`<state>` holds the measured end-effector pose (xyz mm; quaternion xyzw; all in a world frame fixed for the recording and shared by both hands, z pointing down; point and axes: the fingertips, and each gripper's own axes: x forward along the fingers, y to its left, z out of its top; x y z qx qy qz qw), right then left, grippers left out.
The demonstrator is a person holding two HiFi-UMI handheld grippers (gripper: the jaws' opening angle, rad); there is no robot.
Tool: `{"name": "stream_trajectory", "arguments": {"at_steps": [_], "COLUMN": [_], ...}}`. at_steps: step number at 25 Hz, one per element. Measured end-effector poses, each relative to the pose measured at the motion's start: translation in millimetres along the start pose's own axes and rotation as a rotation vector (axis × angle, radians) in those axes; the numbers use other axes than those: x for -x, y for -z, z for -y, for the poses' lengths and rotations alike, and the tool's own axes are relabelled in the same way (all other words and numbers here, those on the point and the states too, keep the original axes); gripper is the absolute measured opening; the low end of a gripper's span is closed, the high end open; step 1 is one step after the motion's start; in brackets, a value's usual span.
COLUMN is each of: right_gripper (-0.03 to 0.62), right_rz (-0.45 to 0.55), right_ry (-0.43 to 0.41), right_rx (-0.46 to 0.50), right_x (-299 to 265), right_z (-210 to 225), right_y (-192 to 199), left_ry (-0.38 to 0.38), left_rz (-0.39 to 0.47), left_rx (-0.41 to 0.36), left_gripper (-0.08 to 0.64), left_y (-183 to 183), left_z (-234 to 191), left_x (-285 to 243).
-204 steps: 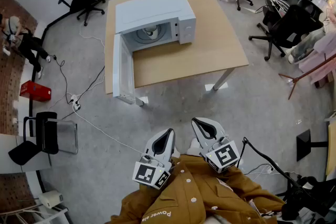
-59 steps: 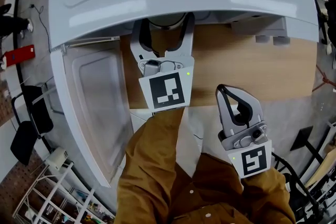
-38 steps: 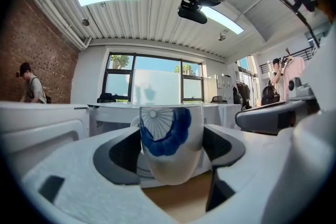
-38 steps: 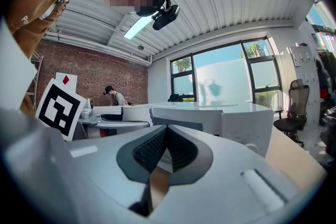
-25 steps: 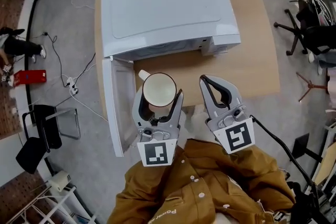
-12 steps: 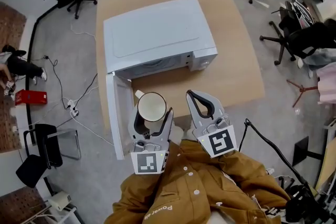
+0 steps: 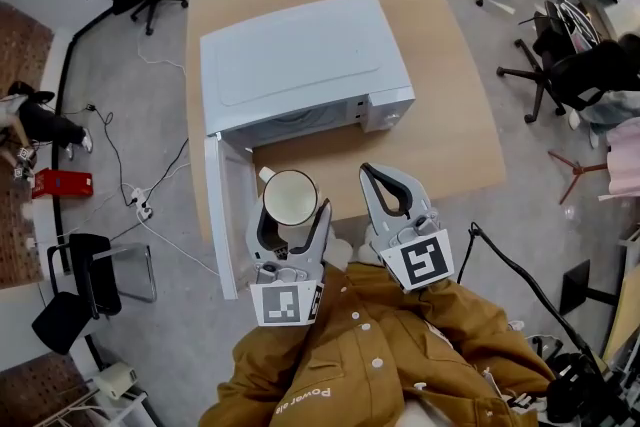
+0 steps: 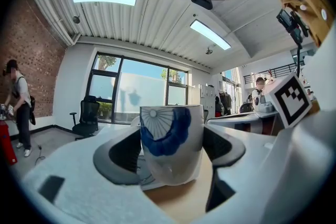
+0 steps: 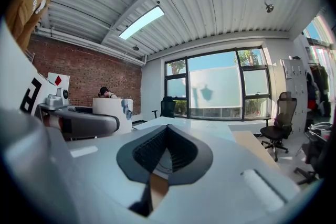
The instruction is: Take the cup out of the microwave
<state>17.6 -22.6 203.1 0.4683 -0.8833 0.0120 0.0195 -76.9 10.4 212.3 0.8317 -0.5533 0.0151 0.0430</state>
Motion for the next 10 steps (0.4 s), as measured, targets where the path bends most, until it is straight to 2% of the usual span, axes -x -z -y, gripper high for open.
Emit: {"name": "stream_trajectory", "arguments": {"at_steps": [10], "right_gripper": [0.005], "right_rz": [0.004], "right_ry": [0.001], "right_rx": [-0.001], "right_x": [-0.2], "right_z": [1.6], "right_y": [-2.1], "left_ry": [0.014], "left_rz": [0.002], "left_rx": [0.002], "left_gripper": [0.360], "left_y": [-1.4], "left_z": [4.6], "left_x": [-4.6]}}
